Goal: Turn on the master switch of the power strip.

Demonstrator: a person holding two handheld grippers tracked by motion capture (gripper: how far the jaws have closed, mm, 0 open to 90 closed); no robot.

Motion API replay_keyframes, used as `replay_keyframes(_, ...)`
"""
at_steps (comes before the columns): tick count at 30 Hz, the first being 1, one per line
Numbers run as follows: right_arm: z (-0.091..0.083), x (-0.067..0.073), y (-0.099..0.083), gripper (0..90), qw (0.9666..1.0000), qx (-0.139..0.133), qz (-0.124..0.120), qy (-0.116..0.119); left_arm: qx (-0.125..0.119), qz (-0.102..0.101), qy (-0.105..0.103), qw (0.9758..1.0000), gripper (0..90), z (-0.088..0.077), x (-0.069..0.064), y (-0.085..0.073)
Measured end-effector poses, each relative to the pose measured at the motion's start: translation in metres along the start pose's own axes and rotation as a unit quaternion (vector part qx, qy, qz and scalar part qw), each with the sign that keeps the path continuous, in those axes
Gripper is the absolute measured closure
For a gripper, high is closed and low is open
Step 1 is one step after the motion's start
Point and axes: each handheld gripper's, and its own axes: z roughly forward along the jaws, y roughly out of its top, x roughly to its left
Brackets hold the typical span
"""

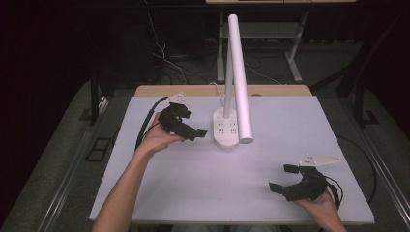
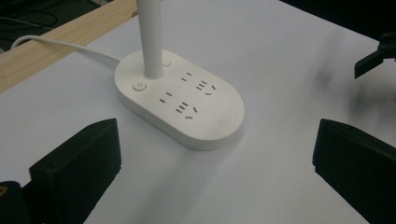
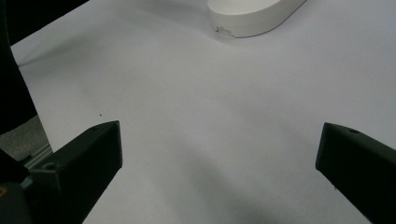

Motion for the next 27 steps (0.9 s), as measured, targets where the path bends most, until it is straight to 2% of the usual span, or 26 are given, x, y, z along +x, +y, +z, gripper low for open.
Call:
replay_keyframes(14, 0.000, 0.000, 0.000, 0.0, 1.0000, 0.001, 0.005, 0.002, 0.004, 0.001, 0.010, 0.9999, 0.2, 0.013, 0.012, 0.016)
replay_keyframes(21, 0.000, -0.001, 0.000, 0.0, 1.0000, 0.000, 0.004, 0.003, 0.015, -0.002, 0.019, 0.9997, 0.3, 0.025, 0.022, 0.023)
replay_keyframes(25, 0.000, 0.000, 0.000, 0.0, 1.0000, 0.000, 0.003, 0.003, 0.023, -0.001, 0.016, 0.9996, 0.3, 0.032, 0.025, 0.024)
replay_keyframes(26, 0.000, 0.000, 0.000, 0.0, 1.0000, 0.001, 0.004, 0.004, 0.015, -0.012, 0.015, 0.9997, 0.2, 0.037, 0.026, 0.023)
replay_keyframes(27, 0.000, 0.000, 0.000, 0.0, 1.0000, 0.000, 0.002, 0.003, 0.019, -0.010, 0.015, 0.9997, 0.2, 0.038, 0.028, 0.023)
